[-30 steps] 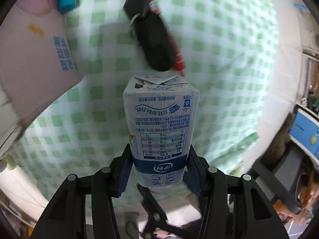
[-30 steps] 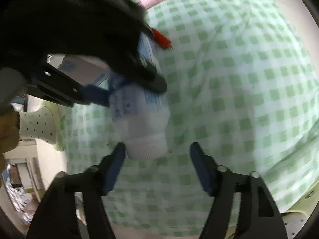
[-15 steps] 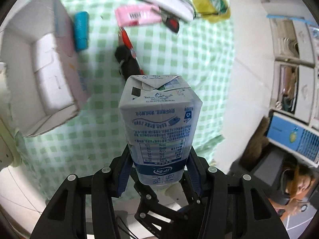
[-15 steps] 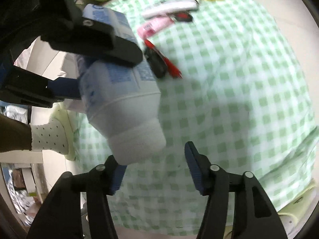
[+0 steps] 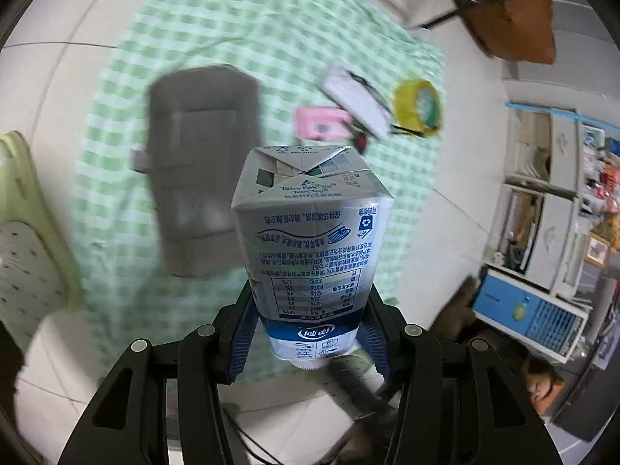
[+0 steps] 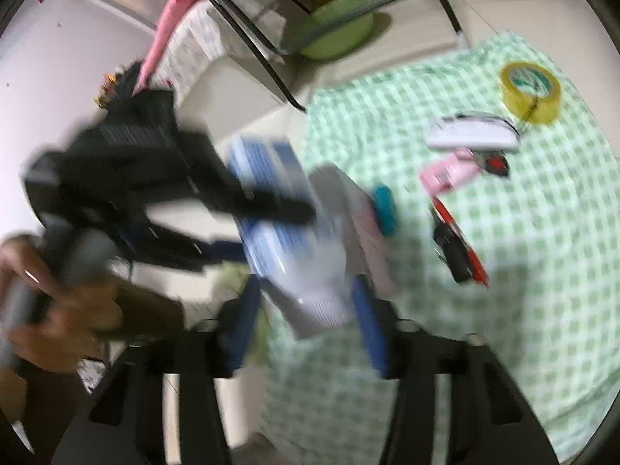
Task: Organize rigid objects
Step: 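Lower the carton into the grey box with the left gripper while the right gripper pushes it down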
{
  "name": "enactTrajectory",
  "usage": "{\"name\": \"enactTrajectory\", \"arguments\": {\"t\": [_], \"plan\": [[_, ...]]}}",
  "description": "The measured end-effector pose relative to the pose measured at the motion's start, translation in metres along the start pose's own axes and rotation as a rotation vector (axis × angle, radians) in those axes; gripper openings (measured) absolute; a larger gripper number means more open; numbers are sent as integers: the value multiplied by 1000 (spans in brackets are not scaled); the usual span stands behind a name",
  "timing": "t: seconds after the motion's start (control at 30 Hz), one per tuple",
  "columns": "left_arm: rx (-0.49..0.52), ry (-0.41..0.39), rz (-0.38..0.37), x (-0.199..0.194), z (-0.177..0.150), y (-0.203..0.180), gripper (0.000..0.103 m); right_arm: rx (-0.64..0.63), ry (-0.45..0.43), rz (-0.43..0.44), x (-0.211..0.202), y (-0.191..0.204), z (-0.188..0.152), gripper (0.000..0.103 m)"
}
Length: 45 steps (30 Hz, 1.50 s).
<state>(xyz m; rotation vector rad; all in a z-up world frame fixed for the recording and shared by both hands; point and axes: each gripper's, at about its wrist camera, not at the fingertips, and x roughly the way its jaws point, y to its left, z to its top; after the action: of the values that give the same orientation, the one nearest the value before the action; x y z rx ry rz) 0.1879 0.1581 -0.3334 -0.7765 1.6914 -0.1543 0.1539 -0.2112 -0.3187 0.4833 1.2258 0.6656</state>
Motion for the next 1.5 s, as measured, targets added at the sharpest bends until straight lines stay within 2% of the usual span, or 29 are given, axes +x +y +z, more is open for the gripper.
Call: {"name": "enactTrajectory", "arguments": {"t": [0.03, 0.13, 0.17, 0.2, 0.27, 0.33, 0.4, 0.43, 0.5, 0.57, 0.6, 0.7, 0.8, 0.9, 1.03, 1.13, 1.3, 1.43, 1.5], "plan": [[-22, -3, -4, -1, 2, 9, 49, -8, -8, -19, 1, 4, 5, 27], [-87, 4, -63, -4, 8, 24, 49, -68, 24, -56, 13, 16, 12, 27], [-97, 4, -74, -5, 9, 27, 49, -79, 48, -61, 19, 18, 12, 36], [-102, 2, -81, -5, 11, 31, 49, -72, 66, -60, 25, 16, 8, 56], [-102, -4, -87, -9, 15, 36, 49, -19, 101, -68, 39, 11, 3, 77], [-100, -4, -106, -9, 17, 37, 49, 41, 121, -25, 53, 4, -1, 75], [-115, 5, -147, -4, 22, 40, 49, 93, 132, 38, 65, 1, -3, 65], [-117, 5, -151, -4, 23, 41, 49, 106, 139, 65, 70, 0, -3, 63], [-128, -4, -154, 1, 29, 43, 49, 88, 123, 51, 74, 2, -3, 57], [-171, 1, -155, 11, 36, 51, 49, 51, 119, 33, 78, 6, 1, 53], [-193, 3, -150, 15, 40, 54, 49, 37, 120, 23, 80, 9, 3, 46], [-237, 18, -135, 29, 51, 60, 55, 8, 115, -71, 88, 15, 13, 45], [-246, 44, -75, 42, 63, 60, 56, -11, 137, -118, 103, 13, 17, 43], [-218, 76, -1, 48, 75, 59, 61, -13, 184, -205, 123, 6, 24, 42], [-255, 10, 78, 27, 83, 63, 83, -30, 159, -243, 134, 5, 35, 42], [-243, 1, 161, 11, 82, 57, 83, -68, 137, -258, 141, 11, 46, 42], [-168, -15, 205, -26, 77, 25, 83, -73, 98, -264, 148, 14, 61, 42], [-48, -99, 258, -69, 72, -8, 83, -78, 22, -259, 140, 27, 69, 42], [-6, -138, 280, -83, 69, -21, 83, -138, 34, -282, 144, 36, 72, 42]]}}
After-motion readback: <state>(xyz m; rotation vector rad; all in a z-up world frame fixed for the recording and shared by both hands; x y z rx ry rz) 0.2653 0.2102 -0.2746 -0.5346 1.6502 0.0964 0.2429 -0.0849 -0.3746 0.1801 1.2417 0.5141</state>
